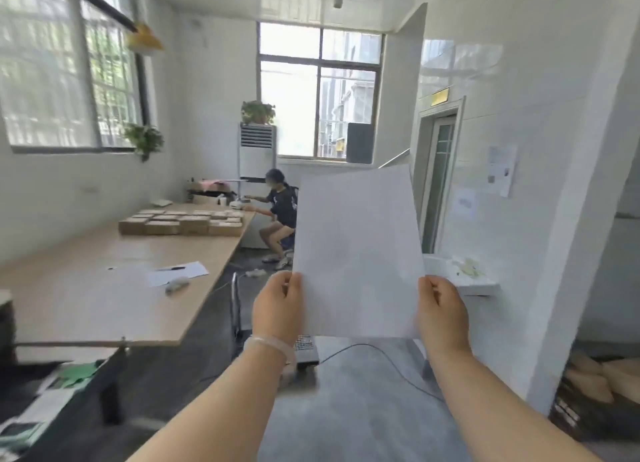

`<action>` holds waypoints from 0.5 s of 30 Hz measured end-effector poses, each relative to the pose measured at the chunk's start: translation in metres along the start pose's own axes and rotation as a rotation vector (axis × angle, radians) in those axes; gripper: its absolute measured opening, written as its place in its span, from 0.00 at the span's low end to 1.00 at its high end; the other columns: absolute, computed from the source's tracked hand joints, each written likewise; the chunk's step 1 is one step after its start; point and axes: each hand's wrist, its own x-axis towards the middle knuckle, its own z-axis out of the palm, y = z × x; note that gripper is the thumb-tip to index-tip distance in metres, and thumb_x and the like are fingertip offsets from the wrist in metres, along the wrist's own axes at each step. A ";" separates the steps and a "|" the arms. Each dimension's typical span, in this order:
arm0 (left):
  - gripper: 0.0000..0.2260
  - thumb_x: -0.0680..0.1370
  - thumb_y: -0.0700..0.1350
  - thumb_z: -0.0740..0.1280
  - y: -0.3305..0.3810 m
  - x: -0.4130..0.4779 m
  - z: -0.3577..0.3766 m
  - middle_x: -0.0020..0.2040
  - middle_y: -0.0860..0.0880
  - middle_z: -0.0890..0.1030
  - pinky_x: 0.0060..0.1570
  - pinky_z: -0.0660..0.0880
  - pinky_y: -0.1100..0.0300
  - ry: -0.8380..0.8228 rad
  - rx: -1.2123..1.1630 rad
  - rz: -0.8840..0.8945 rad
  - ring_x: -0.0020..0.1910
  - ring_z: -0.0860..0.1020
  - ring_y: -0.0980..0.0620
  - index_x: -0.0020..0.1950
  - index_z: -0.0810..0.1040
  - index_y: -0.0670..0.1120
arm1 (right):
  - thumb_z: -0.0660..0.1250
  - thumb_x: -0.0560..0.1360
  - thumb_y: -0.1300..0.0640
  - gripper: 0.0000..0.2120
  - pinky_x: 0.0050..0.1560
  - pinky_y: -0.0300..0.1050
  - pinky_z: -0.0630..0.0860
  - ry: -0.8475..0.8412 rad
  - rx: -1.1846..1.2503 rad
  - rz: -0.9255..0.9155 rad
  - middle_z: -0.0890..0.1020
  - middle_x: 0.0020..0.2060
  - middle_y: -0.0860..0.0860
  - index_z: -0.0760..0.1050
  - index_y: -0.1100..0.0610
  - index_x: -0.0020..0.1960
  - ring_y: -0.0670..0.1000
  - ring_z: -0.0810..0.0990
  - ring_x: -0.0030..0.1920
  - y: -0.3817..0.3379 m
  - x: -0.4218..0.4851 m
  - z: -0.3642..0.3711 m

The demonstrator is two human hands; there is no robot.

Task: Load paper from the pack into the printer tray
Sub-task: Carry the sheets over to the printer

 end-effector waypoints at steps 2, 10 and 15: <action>0.09 0.79 0.52 0.58 -0.019 0.016 -0.047 0.42 0.50 0.81 0.39 0.69 0.58 0.091 0.048 -0.021 0.41 0.76 0.50 0.48 0.76 0.51 | 0.59 0.78 0.54 0.10 0.45 0.47 0.69 -0.086 0.051 -0.020 0.79 0.41 0.54 0.77 0.57 0.51 0.57 0.76 0.45 -0.018 -0.012 0.051; 0.12 0.80 0.51 0.58 -0.088 0.060 -0.254 0.46 0.48 0.80 0.45 0.72 0.56 0.408 0.206 -0.060 0.46 0.78 0.47 0.55 0.77 0.48 | 0.58 0.79 0.55 0.11 0.46 0.42 0.65 -0.373 0.215 -0.117 0.77 0.45 0.51 0.76 0.58 0.56 0.52 0.73 0.46 -0.104 -0.109 0.250; 0.10 0.80 0.51 0.57 -0.121 0.058 -0.374 0.40 0.52 0.79 0.41 0.72 0.55 0.596 0.267 -0.099 0.40 0.77 0.49 0.50 0.76 0.49 | 0.57 0.80 0.52 0.14 0.48 0.43 0.67 -0.578 0.304 -0.157 0.78 0.49 0.51 0.75 0.57 0.59 0.51 0.74 0.48 -0.155 -0.185 0.351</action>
